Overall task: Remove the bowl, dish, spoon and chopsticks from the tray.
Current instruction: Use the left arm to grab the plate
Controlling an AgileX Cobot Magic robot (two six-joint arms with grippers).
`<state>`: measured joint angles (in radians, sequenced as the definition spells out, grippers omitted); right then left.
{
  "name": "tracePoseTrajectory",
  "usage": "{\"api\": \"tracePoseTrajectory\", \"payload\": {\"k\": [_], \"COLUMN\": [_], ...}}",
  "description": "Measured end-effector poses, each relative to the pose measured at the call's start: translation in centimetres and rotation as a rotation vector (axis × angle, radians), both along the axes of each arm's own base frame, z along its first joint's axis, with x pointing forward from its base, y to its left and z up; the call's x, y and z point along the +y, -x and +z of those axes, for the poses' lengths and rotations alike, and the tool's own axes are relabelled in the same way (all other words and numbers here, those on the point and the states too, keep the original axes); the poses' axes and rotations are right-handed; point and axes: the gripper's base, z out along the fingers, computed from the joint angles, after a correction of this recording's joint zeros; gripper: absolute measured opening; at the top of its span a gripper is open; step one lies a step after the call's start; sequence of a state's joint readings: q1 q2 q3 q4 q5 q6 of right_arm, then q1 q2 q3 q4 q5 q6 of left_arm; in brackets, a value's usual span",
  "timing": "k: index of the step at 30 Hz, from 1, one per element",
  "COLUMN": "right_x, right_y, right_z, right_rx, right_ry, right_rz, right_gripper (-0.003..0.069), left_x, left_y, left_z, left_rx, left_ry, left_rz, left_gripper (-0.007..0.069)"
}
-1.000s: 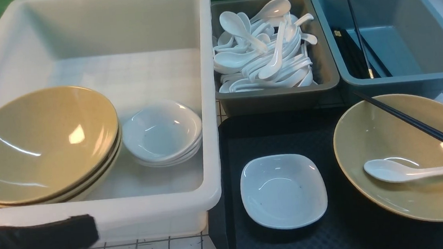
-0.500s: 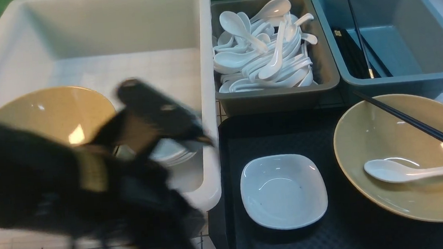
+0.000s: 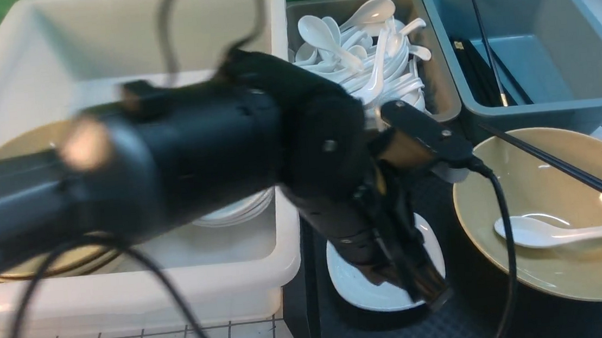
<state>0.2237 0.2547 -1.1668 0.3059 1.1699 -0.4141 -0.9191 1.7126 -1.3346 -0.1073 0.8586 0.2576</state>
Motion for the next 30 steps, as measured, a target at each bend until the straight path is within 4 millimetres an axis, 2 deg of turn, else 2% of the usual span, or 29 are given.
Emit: {"api": "tracePoseTrajectory", "payload": {"k": [3,4,6,7,8,12,14,16,18,23,28,30], "right_x": [-0.2,-0.3,-0.5,-0.5,-0.6,-0.7,-0.8,-0.8,-0.8,-0.8,-0.8,-0.8], "right_y": [0.7,1.0,1.3,1.3,1.3,1.3,1.3,1.3,1.3,1.3,1.3,1.3], "right_z": [-0.2,-0.3,-0.4,-0.4,-0.4,-0.4,-0.4,-0.4,-0.4,-0.4,-0.4,-0.4], "right_rx": [-0.033,-0.047,-0.062,-0.064,-0.066,-0.068,-0.072,-0.074,-0.076,-0.081,-0.081,-0.081], "right_ry": [0.009,0.014,0.024,0.027,0.031,0.035,0.042,0.047,0.049,0.057,0.059,0.059], "right_rz": [0.001,-0.003,-0.013,-0.017,-0.023,-0.018,-0.012,-0.011,-0.011,-0.010,-0.011,-0.011], "right_gripper": [0.0127,0.0127,0.0127,0.0128,0.0129,0.0130,0.0131,0.0133,0.0134,0.0141,0.0143,0.0142], "left_x": [-0.8,-1.1,-1.5,-1.6,-1.8,-2.2,-2.5,-2.6,-2.7,-3.1,-3.2,-3.2], "left_y": [-0.6,-0.8,-1.3,-1.5,-1.7,-2.3,-2.7,-3.2,-3.6,-3.8,-3.8,-3.8], "left_z": [-2.3,-3.4,-5.0,-5.5,-6.0,-7.1,-7.8,-8.7,-9.6,-9.8,-9.8,-9.9], "left_rx": [0.030,0.039,0.029,0.020,0.006,-0.035,-0.060,-0.100,-0.126,-0.152,-0.156,-0.153], "left_ry": [-0.048,-0.071,-0.104,-0.112,-0.113,-0.120,-0.128,-0.153,-0.181,-0.176,-0.173,-0.171], "left_rz": [-0.012,-0.022,-0.061,-0.071,-0.081,-0.103,-0.115,-0.140,-0.163,-0.176,-0.179,-0.170], "left_gripper": [0.0017,0.0050,0.0152,0.0173,0.0251,0.0439,0.0523,0.0557,0.0559,0.0552,0.0469,0.0394]}}
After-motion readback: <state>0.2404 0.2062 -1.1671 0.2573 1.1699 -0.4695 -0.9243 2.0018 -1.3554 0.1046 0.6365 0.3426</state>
